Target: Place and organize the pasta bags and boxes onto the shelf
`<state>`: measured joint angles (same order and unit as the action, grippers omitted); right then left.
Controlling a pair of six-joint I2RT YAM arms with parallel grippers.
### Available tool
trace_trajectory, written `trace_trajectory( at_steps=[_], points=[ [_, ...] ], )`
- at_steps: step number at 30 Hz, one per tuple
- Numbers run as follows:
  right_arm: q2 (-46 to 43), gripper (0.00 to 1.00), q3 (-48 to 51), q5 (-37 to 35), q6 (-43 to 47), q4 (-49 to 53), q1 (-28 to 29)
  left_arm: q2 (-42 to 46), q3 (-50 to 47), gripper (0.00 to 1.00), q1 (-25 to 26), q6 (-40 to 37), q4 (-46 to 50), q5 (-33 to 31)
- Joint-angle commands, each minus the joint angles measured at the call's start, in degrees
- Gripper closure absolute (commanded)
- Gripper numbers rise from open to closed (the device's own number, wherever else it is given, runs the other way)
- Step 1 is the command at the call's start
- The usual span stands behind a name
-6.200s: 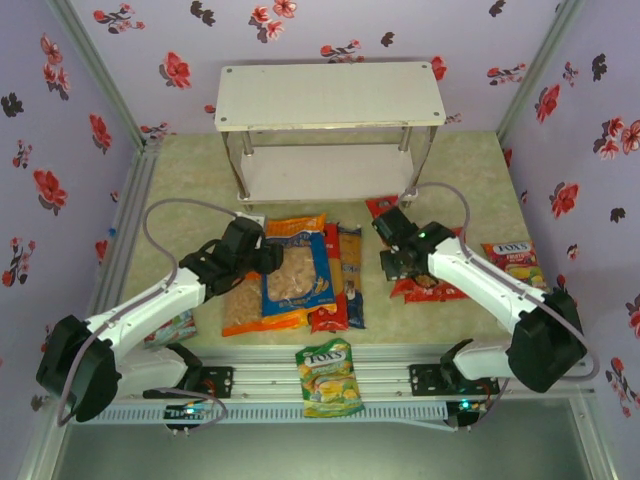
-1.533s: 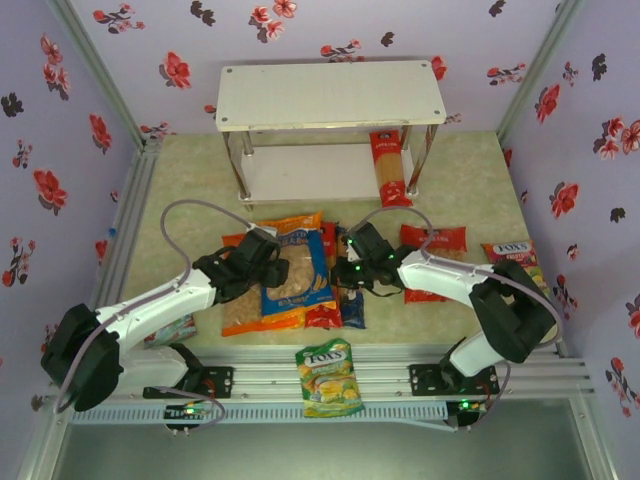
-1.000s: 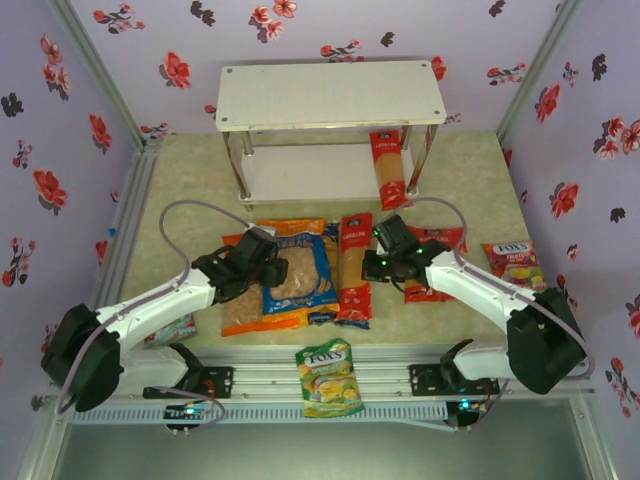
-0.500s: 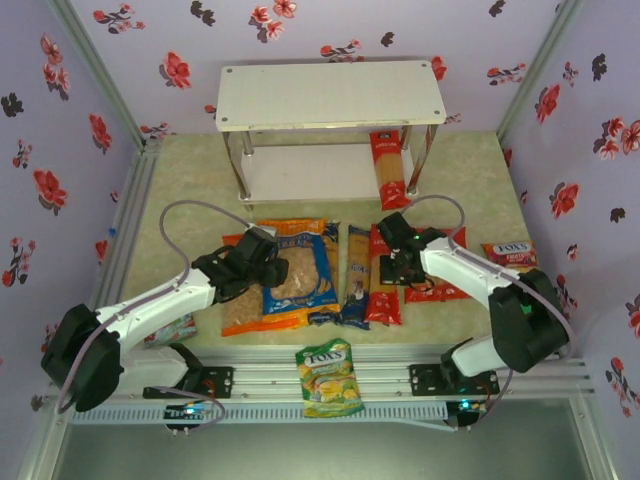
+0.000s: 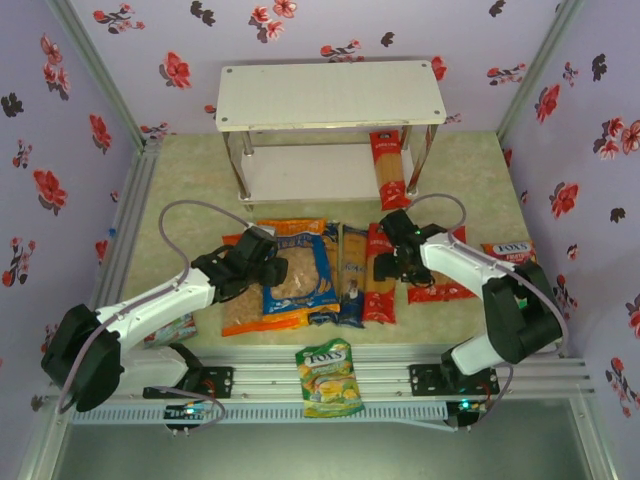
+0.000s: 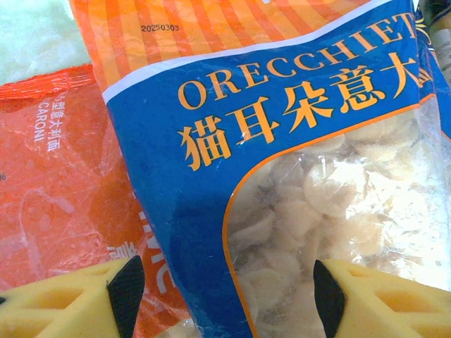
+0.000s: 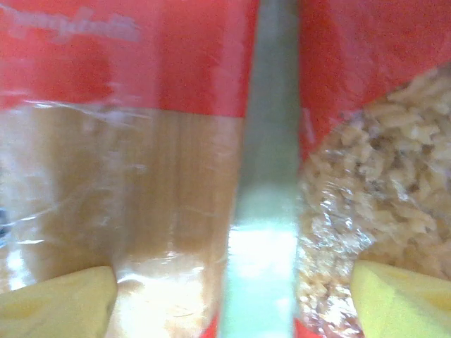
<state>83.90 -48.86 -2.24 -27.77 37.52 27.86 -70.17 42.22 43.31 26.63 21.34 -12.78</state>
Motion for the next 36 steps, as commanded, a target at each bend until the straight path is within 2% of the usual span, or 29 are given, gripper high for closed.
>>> trace_trajectory(
  at_steps=[1,5,11,31,36],
  points=[
    [-5.51,0.1,2.04,5.54,-3.86,-4.75,0.25,0.33,0.08,0.31,-0.82,-0.35,-0.63,0.47],
    [-10.69,0.1,5.17,7.93,-7.35,-5.45,2.0,0.86,-0.55,0.3,-1.28,-0.44,-0.95,0.47],
    [-12.91,0.09,8.72,4.64,-12.63,-5.43,6.03,1.06,-0.87,0.29,-1.71,-0.69,-1.34,0.89],
    [-0.39,0.06,9.92,2.06,-15.69,-10.84,8.34,2.89,-2.02,0.27,-3.12,-0.88,-1.14,1.44],
    [1.55,0.12,9.68,1.81,-14.92,-9.58,9.03,2.91,-2.04,0.27,-3.4,-1.13,-1.27,1.6]
  ],
)
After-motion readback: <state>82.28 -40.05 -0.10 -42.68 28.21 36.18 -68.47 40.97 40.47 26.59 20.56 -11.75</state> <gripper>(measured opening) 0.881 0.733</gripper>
